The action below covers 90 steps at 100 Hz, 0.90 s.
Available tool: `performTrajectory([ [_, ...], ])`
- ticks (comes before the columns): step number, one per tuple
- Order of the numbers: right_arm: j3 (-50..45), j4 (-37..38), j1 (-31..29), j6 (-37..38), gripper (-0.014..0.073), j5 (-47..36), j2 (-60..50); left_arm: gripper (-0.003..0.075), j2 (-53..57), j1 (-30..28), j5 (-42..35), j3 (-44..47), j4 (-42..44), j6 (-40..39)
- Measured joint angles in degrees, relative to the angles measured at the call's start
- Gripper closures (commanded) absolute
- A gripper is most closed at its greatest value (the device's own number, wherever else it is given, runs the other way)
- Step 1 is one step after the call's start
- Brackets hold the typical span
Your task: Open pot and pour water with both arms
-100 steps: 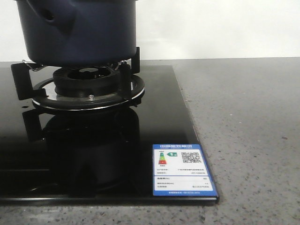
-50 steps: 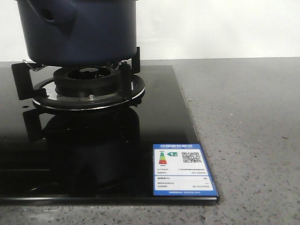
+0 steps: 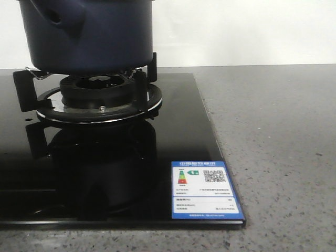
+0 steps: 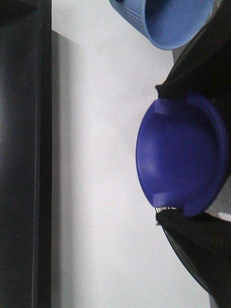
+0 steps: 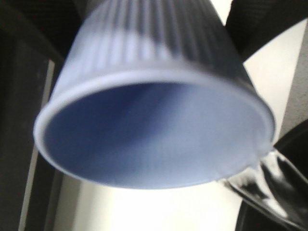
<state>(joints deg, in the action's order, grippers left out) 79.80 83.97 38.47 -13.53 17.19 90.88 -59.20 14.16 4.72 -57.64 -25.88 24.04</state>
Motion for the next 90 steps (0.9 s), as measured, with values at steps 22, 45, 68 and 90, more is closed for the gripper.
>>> performTrajectory([
  [22,0.0,4.5,0.0,-0.1,0.02,-1.3,0.0,0.0312,0.0,0.0,0.0,0.0,0.0,0.0],
  [45,0.0,6.7,0.0,-0.1,0.02,-2.2,0.0,0.0312,0.0,0.0,0.0,0.0,0.0,0.0],
  [68,0.0,7.1,0.0,-0.1,0.02,-2.9,0.0,0.0312,0.0,0.0,0.0,0.0,0.0,0.0],
  [90,0.0,7.1,0.0,-0.2,0.02,-3.0,0.0,0.0312,0.0,0.0,0.0,0.0,0.0,0.0],
])
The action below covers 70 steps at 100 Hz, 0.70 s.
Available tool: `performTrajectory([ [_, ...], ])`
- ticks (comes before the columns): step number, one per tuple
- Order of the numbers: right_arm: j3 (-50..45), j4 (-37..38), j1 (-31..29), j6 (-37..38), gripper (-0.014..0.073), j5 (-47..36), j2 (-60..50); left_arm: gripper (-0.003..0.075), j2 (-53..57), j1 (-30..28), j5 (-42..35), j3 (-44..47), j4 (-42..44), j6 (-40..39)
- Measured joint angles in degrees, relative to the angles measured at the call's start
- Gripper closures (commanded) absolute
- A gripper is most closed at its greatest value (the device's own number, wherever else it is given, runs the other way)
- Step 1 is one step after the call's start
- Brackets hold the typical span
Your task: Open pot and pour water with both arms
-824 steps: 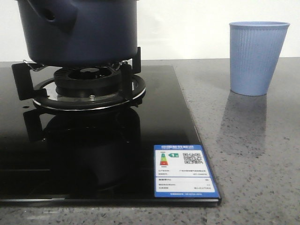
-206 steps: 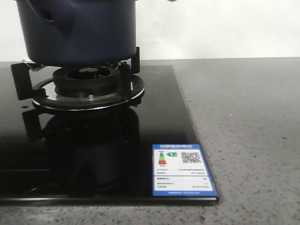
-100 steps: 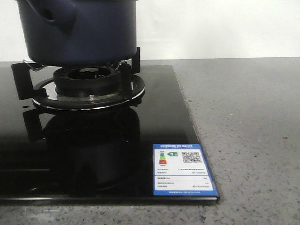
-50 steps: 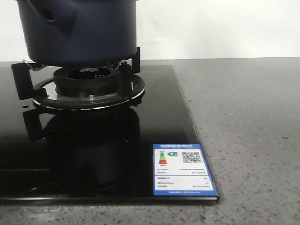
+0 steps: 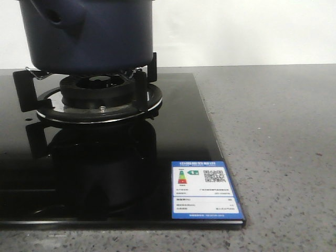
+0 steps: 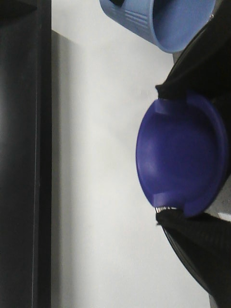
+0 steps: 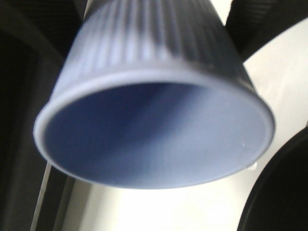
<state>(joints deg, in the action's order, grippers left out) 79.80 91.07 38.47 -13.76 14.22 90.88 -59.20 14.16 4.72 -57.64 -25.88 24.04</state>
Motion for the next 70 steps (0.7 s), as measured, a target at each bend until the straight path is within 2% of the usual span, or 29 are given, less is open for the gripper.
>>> performTrajectory([
  [8,0.0,0.0,0.0,1.2,0.02,0.0,0.0,0.0312,0.0,0.0,0.0,0.0,0.0,0.0],
  [15,0.0,-0.5,0.0,5.4,0.02,0.0,0.0,0.0312,0.0,0.0,0.0,0.0,0.0,0.0],
  [30,0.0,-1.2,0.1,20.5,0.02,1.8,0.0,0.0312,0.0,0.0,0.0,0.0,0.0,0.0],
  [47,0.0,-2.7,0.1,37.1,0.02,8.1,-1.0,0.0312,0.0,0.0,0.0,0.0,0.0,0.0],
  [58,0.0,-8.5,-0.1,46.2,0.02,13.0,-3.1,0.0312,0.0,0.0,0.0,0.0,0.0,0.0],
  [70,-0.6,-18.9,-2.2,50.9,0.02,14.3,-7.0,0.0312,0.0,0.0,0.0,0.0,0.0,0.0],
])
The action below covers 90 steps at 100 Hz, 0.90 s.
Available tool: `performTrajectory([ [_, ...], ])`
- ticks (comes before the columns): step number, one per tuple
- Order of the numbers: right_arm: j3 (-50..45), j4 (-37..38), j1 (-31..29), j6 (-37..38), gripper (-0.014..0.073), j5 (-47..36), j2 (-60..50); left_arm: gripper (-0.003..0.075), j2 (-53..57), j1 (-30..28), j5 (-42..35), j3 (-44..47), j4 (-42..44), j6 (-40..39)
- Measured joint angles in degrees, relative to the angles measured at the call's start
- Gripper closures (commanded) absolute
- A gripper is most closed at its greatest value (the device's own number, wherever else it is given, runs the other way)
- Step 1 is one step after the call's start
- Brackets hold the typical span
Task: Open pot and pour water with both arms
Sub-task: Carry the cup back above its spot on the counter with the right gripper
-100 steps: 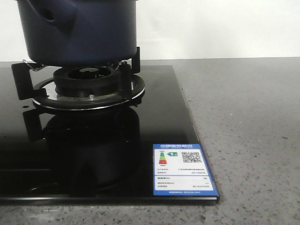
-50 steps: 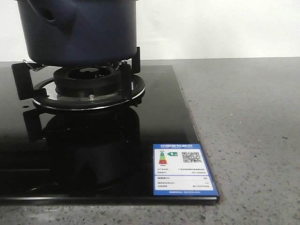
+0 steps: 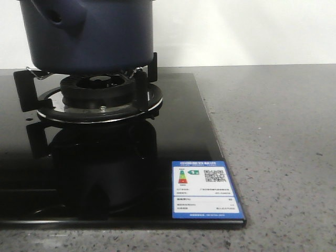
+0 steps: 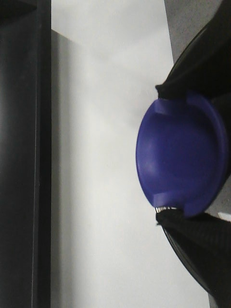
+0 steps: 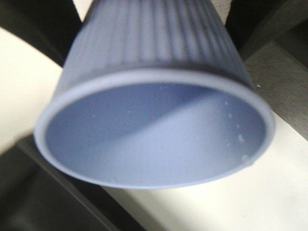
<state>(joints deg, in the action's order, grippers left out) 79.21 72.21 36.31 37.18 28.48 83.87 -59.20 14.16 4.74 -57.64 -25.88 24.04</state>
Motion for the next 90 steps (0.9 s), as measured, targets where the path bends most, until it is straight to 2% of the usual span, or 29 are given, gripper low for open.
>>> performTrajectory([
  [8,-2.6,-4.8,-2.2,3.6,0.02,-1.0,-3.2,0.0312,0.0,0.0,0.0,0.0,0.0,0.0],
  [19,-9.3,-6.5,-6.6,11.7,0.02,-3.9,-8.3,0.0312,0.0,0.0,0.0,0.0,0.0,0.0],
  [34,-20.3,-6.7,-15.8,22.2,0.0202,-13.3,-14.5,0.0312,0.0,0.0,0.1,0.0,0.0,0.0],
  [46,-27.1,-6.7,-22.7,27.9,0.0202,-20.4,-17.0,0.0312,0.0,0.0,0.1,0.0,0.0,0.0],
  [64,-33.3,-6.4,-30.1,30.5,0.0203,-29.2,-17.4,0.0312,0.0,0.0,0.1,0.0,0.0,0.0],
  [90,-34.7,-5.8,-35.3,30.8,0.0254,-40.4,-12.9,0.0312,0.0,0.0,0.1,0.0,0.0,0.0],
])
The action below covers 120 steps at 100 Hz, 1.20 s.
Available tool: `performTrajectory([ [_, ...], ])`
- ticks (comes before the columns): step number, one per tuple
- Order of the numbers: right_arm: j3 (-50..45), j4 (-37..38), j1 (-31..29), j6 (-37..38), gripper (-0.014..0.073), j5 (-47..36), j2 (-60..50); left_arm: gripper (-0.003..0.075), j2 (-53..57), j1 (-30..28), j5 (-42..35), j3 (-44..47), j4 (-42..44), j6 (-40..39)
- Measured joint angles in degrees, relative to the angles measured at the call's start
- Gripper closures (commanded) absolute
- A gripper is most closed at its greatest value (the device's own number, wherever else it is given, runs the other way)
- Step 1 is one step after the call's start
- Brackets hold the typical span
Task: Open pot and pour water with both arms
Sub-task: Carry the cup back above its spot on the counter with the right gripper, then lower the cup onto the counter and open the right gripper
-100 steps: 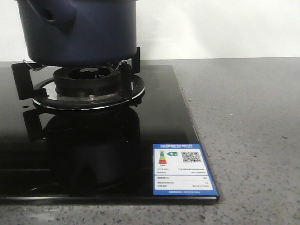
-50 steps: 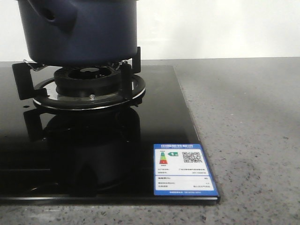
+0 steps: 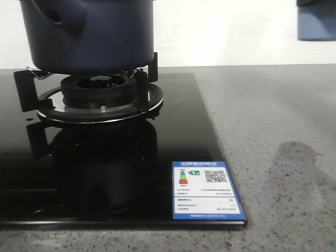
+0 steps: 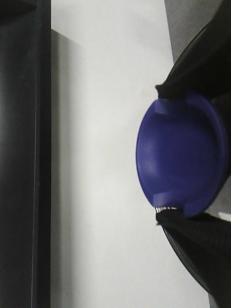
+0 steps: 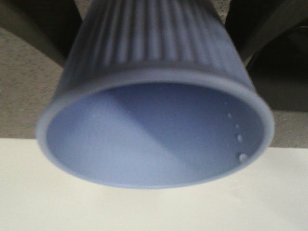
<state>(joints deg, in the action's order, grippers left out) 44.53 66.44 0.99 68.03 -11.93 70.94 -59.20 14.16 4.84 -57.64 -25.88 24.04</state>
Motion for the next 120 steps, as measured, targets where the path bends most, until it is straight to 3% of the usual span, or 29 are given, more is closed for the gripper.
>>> performTrajectory([
  [28,0.0,0.8,-3.9,-1.9,0.0254,-9.8,8.2,0.0312,0.0,0.0,0.0,0.0,0.0,0.0],
  [54,0.0,1.1,-5.5,-7.5,0.0254,-11.6,10.9,0.0312,0.0,0.0,0.1,0.0,0.0,0.0],
  [95,0.0,0.8,-5.6,-8.7,0.0254,-14.9,11.5,0.0312,0.0,0.0,0.1,0.0,0.0,0.0],
  [120,0.0,-6.7,-5.6,-17.0,0.0254,-21.1,16.5,0.0312,0.0,0.0,0.1,0.0,0.0,0.0],
])
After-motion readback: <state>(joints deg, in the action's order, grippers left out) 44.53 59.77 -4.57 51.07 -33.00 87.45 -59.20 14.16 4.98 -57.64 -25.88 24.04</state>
